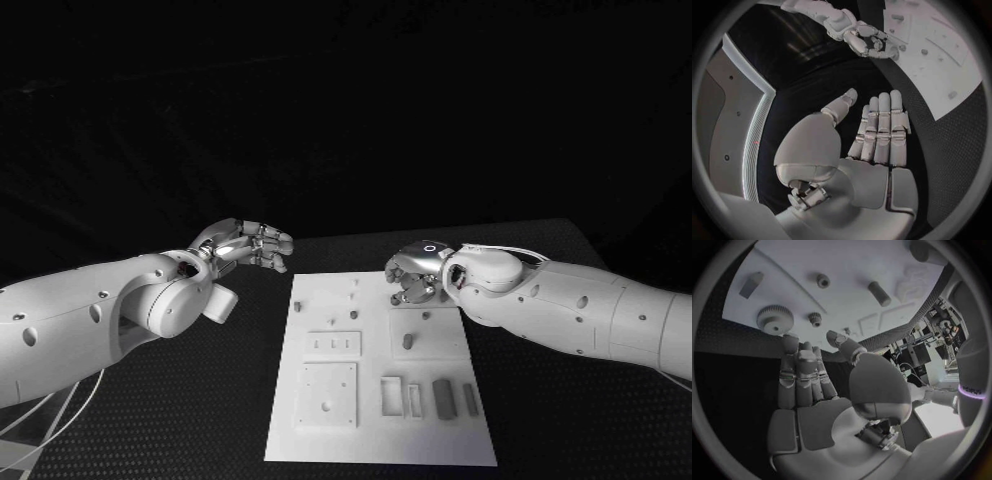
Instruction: Assemble the parts on the task board
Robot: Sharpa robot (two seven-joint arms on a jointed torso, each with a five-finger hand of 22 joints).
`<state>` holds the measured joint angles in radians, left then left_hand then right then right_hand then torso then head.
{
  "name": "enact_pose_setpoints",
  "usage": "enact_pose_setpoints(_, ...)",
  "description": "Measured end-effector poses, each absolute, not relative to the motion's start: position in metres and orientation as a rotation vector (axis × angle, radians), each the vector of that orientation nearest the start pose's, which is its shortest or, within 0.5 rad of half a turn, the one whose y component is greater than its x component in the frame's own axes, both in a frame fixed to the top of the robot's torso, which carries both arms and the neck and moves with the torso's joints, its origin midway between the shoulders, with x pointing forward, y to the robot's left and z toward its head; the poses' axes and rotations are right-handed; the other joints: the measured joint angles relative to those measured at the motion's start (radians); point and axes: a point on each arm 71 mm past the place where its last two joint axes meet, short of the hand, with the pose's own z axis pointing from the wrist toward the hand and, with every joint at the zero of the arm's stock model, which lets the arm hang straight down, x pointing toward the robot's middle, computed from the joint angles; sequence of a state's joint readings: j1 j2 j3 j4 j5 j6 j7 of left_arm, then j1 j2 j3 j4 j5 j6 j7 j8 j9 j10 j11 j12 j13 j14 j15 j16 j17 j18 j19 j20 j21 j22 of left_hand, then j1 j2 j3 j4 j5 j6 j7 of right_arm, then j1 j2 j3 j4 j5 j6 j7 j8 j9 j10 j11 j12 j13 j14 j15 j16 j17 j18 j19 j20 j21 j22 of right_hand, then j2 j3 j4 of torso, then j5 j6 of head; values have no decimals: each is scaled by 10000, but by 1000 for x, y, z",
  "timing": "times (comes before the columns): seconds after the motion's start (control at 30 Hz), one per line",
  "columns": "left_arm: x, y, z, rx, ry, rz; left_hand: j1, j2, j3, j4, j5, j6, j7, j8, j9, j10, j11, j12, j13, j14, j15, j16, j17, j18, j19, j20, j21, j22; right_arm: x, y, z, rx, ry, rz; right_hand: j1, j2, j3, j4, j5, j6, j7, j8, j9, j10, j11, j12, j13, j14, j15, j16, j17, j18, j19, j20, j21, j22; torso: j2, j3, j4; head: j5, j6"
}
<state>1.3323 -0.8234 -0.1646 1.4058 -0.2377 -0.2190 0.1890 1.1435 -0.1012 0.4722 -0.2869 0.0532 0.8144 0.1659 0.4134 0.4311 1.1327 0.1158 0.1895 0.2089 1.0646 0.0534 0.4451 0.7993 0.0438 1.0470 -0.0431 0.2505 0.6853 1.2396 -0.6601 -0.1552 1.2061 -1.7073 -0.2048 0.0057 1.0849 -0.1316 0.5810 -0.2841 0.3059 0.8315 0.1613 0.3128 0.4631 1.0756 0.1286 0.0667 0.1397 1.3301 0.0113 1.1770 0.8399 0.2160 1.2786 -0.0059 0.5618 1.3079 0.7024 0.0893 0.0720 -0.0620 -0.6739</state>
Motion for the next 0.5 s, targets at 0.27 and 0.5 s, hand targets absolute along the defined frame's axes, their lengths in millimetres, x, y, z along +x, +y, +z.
enact_pose_setpoints(0.27,512,228,-172,-8678,16902,-13097,-3,-3,-81,-3,0,-67,111,-77,25,-73,72,-86,23,-1,1,-45,26,-60,0,1,-45,8,528,-194,-230,-5561,17293,4044,0,0,0,0,0,215,-55,115,-11,201,-91,0,-67,-36,-36,139,-100,-1,-1,2,72,-1,110,33,69,-16,-51)
enact_pose_setpoints(0.5,508,226,-167,-8731,16885,-13323,-56,-55,-136,-2,0,-33,145,-77,46,4,-4,-86,71,-1,1,-111,36,-65,0,1,-106,8,529,-195,-231,-5642,17300,3855,0,0,0,0,0,267,-37,115,-35,289,-104,31,-105,-35,-37,176,-150,0,-1,5,72,-1,211,83,87,-50,-45)
